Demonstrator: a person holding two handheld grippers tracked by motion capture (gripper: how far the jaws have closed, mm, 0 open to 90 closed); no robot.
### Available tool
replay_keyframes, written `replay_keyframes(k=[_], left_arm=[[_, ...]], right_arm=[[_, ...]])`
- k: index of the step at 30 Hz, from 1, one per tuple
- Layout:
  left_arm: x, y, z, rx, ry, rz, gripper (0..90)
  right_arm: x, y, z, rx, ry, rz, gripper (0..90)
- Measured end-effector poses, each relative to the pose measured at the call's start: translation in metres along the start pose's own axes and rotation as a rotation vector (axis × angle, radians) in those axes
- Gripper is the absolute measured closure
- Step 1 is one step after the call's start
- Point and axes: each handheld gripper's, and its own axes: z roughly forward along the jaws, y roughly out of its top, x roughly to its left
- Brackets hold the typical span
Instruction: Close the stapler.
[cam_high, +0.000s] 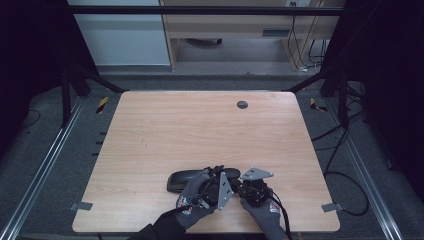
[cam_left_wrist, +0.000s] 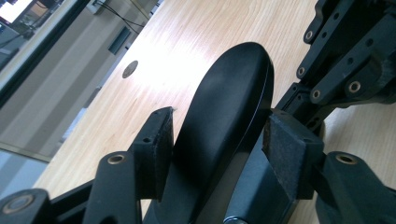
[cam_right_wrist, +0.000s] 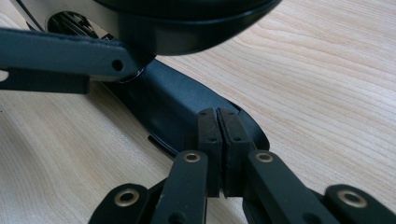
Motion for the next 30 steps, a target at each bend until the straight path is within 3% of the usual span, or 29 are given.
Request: replay_keyframes(k=[10,21,24,30], left_arm=[[0.008,0.004,-0.012,-0.053,-0.032,-0.056,39.1],[0.007,0.007,-0.016,-0.067,-0.071,-0.054,36.6],[0.01,0.007,-0.02,-0.074,-0.089,-0.079,35.3],[0.02,0.007,-0.028,-0.087,-0.084,-0.119,33.8]], right_arm=[[-0.002,0.001,-0.005,-0.002,-0.007,0.007,85.0],[-0.013,0.002,-0.017,-0.038,-0.035,0.043,78.9],[-0.016,0.002,-0.019,-0.044,-0.052,0.049,76.6],[-0.024,0.002,-0.024,-0.061,-0.08,0.061,75.4]])
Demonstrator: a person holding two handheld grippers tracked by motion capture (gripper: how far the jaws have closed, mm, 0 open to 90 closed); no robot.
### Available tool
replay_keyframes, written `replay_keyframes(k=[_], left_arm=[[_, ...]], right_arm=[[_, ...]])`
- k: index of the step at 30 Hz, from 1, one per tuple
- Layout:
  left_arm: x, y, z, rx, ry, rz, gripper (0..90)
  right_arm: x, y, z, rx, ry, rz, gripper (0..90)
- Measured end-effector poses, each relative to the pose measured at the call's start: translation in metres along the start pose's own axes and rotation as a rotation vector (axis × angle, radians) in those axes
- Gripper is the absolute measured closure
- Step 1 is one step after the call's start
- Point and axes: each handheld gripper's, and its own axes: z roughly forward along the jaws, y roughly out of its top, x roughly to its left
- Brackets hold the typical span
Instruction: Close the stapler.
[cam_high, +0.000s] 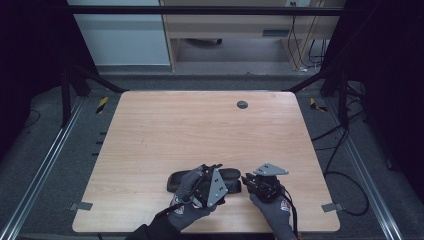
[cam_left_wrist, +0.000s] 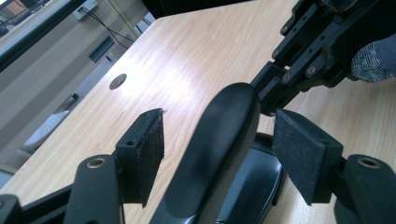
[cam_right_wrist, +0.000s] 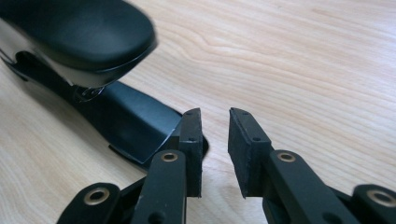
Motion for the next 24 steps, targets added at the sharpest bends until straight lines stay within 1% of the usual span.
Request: replay_keyframes(k=[1,2,3,4,5,6,9,15,17,19,20,23,24], left_arm=[[0.001,0.0,-0.001,-0.002,0.001,-0.005,33.7],[0.004,0.001,-0.005,-0.006,-0.001,-0.017,33.7],[0.004,0.001,-0.005,-0.006,-0.001,-0.017,33.6],[0.007,0.001,-0.009,-0.016,0.004,-0.028,33.6],[0.007,0.001,-0.009,-0.016,0.004,-0.028,33.6],[0.01,0.001,-0.012,-0.019,0.007,-0.033,33.6],[0.014,0.0,-0.017,-0.02,0.017,-0.039,33.5],[0.026,-0.006,-0.026,-0.028,0.04,-0.077,33.5],[0.03,-0.009,-0.029,-0.023,0.048,-0.088,33.5],[0.033,-0.013,-0.032,-0.02,0.055,-0.099,33.5],[0.035,-0.015,-0.034,-0.014,0.061,-0.099,33.5],[0.04,-0.02,-0.038,-0.011,0.073,-0.118,33.6],[0.042,-0.021,-0.04,-0.01,0.078,-0.124,33.6]], right_arm=[[-0.002,0.0,-0.001,-0.004,-0.007,-0.003,75.5],[-0.004,0.001,-0.003,-0.009,-0.012,0.006,75.6],[-0.004,0.001,-0.003,-0.009,-0.012,0.006,75.6],[-0.007,0.001,-0.005,-0.015,-0.016,0.006,76.2],[-0.007,0.001,-0.005,-0.015,-0.016,0.006,76.2],[-0.007,0.001,-0.006,-0.016,-0.018,0.02,76.5],[-0.011,0.002,-0.009,-0.03,-0.025,0.018,79.2],[-0.015,0.006,-0.017,-0.054,-0.035,0.024,87.2],[-0.017,0.008,-0.02,-0.061,-0.033,0.025,89.4],[-0.018,0.01,-0.024,-0.07,-0.031,0.035,90.0],[-0.019,0.011,-0.026,-0.08,-0.032,0.036,90.0],[-0.02,0.014,-0.031,-0.089,-0.03,0.035,90.0],[-0.02,0.017,-0.034,-0.102,-0.026,0.036,90.0]])
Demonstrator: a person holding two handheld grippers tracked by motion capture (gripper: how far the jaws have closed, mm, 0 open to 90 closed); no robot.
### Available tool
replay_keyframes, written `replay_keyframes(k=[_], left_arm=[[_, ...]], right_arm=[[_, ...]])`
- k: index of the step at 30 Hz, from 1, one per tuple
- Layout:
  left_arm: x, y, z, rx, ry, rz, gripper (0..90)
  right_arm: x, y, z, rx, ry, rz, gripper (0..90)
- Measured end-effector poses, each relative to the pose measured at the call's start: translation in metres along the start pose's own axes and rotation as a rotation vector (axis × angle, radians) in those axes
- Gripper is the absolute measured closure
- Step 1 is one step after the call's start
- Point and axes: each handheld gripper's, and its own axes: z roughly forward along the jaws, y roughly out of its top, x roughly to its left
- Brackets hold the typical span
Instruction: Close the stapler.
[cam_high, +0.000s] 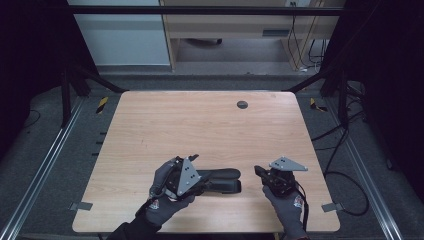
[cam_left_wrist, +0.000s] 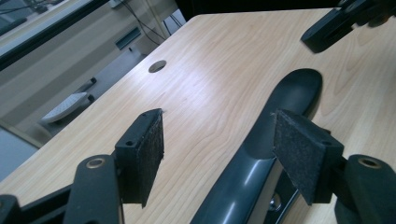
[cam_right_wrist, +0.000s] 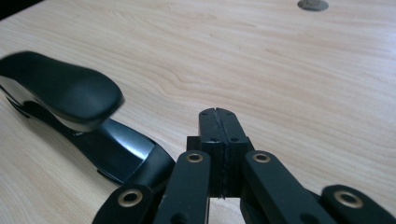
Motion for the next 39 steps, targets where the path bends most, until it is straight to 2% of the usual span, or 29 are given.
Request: replay_keyframes(k=[5,9,10,11,19,22,25,28,29,34,39], left_arm=[[0.012,-0.006,-0.009,-0.006,0.029,-0.036,33.5],[0.024,-0.015,-0.017,-0.001,0.06,-0.075,33.5],[0.029,-0.019,-0.021,0.002,0.07,-0.096,33.5],[0.029,-0.019,-0.021,0.002,0.07,-0.096,33.5],[0.047,-0.044,-0.037,0.027,0.114,-0.16,33.5],[0.054,-0.059,-0.045,0.046,0.139,-0.189,33.4],[0.058,-0.068,-0.049,0.058,0.148,-0.211,32.8],[0.063,-0.083,-0.055,0.066,0.166,-0.257,32.4],[0.064,-0.086,-0.055,0.061,0.174,-0.257,32.5],[0.071,-0.107,-0.06,0.093,0.199,-0.315,32.5],[0.071,-0.12,-0.061,0.11,0.207,-0.333,32.7]], right_arm=[[0.001,0.006,-0.006,-0.024,0.018,-0.007,90.0],[0.008,0.011,-0.008,-0.034,0.047,-0.013,90.0],[0.011,0.012,-0.008,-0.036,0.066,-0.013,90.0],[0.014,0.013,-0.008,-0.037,0.069,-0.02,90.0],[0.024,0.018,-0.007,-0.03,0.101,-0.037,90.0],[0.029,0.021,-0.005,-0.029,0.124,-0.032,90.0],[0.033,0.022,-0.004,-0.031,0.135,-0.036,90.0],[0.038,0.023,0.0,-0.029,0.15,-0.048,90.0],[0.04,0.024,0.001,-0.03,0.156,-0.048,90.0],[0.049,0.023,0.008,-0.021,0.179,-0.059,90.0],[0.05,0.022,0.01,-0.026,0.184,-0.054,90.0]])
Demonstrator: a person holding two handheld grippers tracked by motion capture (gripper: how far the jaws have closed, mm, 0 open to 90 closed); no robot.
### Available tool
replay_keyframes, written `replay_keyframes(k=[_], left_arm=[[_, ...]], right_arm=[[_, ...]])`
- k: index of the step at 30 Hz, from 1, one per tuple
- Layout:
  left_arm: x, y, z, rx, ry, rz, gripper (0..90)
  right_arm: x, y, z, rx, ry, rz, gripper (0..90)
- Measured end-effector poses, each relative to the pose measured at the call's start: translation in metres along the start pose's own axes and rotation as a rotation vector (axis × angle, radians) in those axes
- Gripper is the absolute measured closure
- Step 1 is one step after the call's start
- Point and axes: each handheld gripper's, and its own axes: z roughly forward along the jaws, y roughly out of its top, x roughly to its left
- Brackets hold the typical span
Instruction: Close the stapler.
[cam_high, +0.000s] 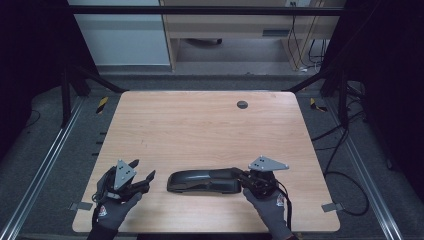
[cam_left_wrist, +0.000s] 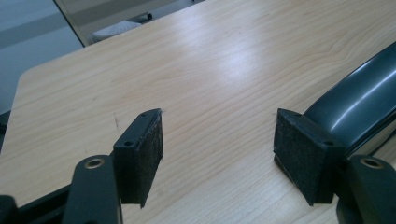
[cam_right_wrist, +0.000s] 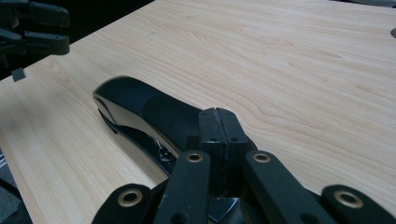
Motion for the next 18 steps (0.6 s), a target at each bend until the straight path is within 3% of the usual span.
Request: replay_keyframes(k=[11,18], left_arm=[[0.007,-0.019,-0.001,0.018,0.023,-0.062,32.8],[0.007,-0.022,0.003,0.035,0.019,-0.057,33.0]], right_arm=[[-0.003,-0.006,0.005,0.013,-0.025,0.007,90.0],[-0.005,-0.011,0.008,0.03,-0.033,0.02,90.0]])
